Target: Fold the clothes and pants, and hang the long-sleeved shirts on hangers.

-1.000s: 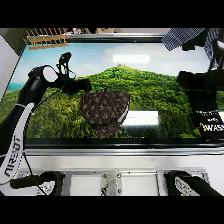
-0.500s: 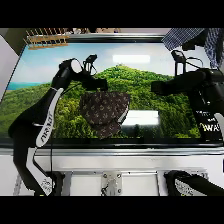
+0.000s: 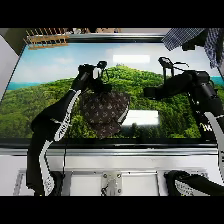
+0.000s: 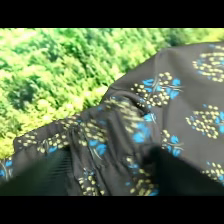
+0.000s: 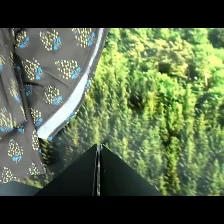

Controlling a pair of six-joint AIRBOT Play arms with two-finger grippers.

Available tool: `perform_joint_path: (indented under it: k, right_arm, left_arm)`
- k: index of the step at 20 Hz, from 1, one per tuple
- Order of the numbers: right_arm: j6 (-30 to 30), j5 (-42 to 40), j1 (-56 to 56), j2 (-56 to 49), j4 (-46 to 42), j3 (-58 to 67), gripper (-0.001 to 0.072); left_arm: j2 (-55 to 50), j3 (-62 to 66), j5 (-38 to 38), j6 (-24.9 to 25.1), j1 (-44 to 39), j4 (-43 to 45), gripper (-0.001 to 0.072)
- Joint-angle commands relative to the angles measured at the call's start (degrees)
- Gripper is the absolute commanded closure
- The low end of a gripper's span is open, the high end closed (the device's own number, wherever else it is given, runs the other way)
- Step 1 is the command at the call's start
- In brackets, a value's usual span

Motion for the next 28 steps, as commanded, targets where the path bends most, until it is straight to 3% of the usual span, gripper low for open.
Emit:
perform_joint_path:
  k: [1, 2, 4, 5, 6, 7, 10, 14, 17, 22, 24, 25, 26, 27, 28]
  right_arm:
    - [0.02, -0.24, 0.15, -0.13, -0.11, -1.44, 0.0698]
    - [0.02, -0.22, 0.15, -0.13, 0.00, -2.51, 0.0698]
    - [0.04, -0.20, 0.20, -0.20, 0.57, -5.64, 0.0696]
    - [0.02, -0.20, 0.26, -0.35, 1.31, -7.72, 0.0662]
    - [0.02, -0.09, 0.26, -0.57, 3.10, -10.10, 0.0379]
    - [0.02, 0.48, 0.46, -1.07, 5.53, -12.48, 0.0030]
    - [0.07, 5.29, 4.11, -4.00, 10.64, -17.38, 0.0009]
    - [4.44, 14.64, 15.19, -10.75, 14.01, -17.77, 0.0009]
    - [7.56, 19.96, 21.90, -13.94, 14.25, -17.70, 0.0009]
    - [7.56, 24.90, 26.47, -14.97, 14.27, -17.70, 0.0010]
    - [8.39, 26.97, 26.88, -14.97, 14.47, -17.70, 0.0016]
    - [9.03, 28.06, 26.88, -14.93, 14.45, -17.70, 0.0186]
    - [9.01, 28.59, 26.80, -14.91, 14.27, -17.49, 0.0574]
    - [8.96, 28.55, 26.43, -14.82, 13.75, -16.96, 0.0708]
    - [8.98, 26.86, 25.49, -14.14, 12.35, -16.04, 0.0707]
  left_arm:
    - [-0.07, -0.02, 2.03, -2.19, -0.26, 1.49, 0.0519]
    - [0.35, -0.04, 2.73, -2.16, -0.26, 1.42, 0.0694]
    - [2.51, -0.04, 3.50, -2.12, 0.20, 1.81, 0.0696]
    - [4.24, -0.04, 4.07, -1.92, 0.96, 2.05, 0.0696]
    - [6.23, -0.04, 4.48, -1.92, 2.10, 1.95, 0.0697]
    - [8.20, -0.07, 4.35, -1.92, 3.28, 1.86, 0.0696]
    - [13.64, -1.09, 4.09, -1.86, 6.43, 1.84, 0.0696]
    - [18.45, -7.02, 4.00, -1.86, 8.83, 1.86, 0.0696]
    - [20.72, -11.56, 3.98, -1.86, 9.86, 1.92, 0.0696]
    - [23.39, -14.05, 4.04, -1.86, 10.88, 2.01, 0.0696]
    - [24.39, -14.05, 4.11, -1.88, 11.45, 1.92, 0.0696]
    - [25.00, -14.03, 4.09, -1.90, 11.50, 1.84, 0.0696]
    - [25.83, -14.03, 4.11, -1.90, 11.63, 1.97, 0.0696]
    - [27.12, -14.03, 4.37, -1.90, 12.04, 1.92, 0.0696]
    - [28.81, -14.03, 4.79, -1.90, 12.46, 1.97, 0.0696]
